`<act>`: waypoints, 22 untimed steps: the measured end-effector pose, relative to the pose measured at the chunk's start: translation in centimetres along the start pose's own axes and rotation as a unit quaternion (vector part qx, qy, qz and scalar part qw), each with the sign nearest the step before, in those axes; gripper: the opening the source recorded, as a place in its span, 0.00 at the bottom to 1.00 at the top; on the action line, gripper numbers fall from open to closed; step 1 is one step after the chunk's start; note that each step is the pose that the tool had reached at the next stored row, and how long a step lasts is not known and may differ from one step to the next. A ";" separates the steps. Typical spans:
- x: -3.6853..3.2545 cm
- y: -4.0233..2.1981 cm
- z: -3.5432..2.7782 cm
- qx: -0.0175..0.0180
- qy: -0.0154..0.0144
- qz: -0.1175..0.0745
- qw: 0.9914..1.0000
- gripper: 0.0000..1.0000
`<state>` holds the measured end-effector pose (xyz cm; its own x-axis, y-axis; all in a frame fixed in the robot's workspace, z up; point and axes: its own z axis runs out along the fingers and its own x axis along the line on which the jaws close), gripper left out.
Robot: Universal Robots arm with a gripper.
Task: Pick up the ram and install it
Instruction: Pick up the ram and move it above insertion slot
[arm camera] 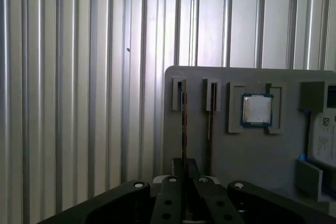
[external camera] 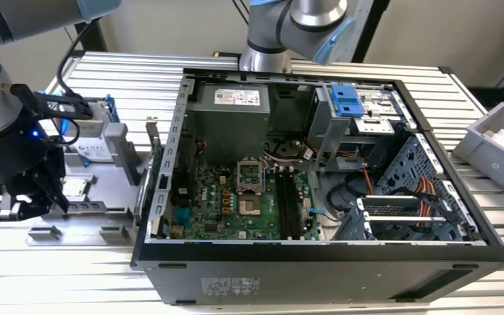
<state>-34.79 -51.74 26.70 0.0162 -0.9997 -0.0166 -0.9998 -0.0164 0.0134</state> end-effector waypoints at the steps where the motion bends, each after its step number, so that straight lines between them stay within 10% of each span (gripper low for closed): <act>1: 0.00 0.00 -0.16 0.000 0.000 0.000 1.000 0.00; 22: -0.03 0.02 -1.86 0.000 0.000 0.000 1.000 0.00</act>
<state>-34.79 -51.73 28.56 0.0161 -0.9997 -0.0166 -0.9998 -0.0163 0.0135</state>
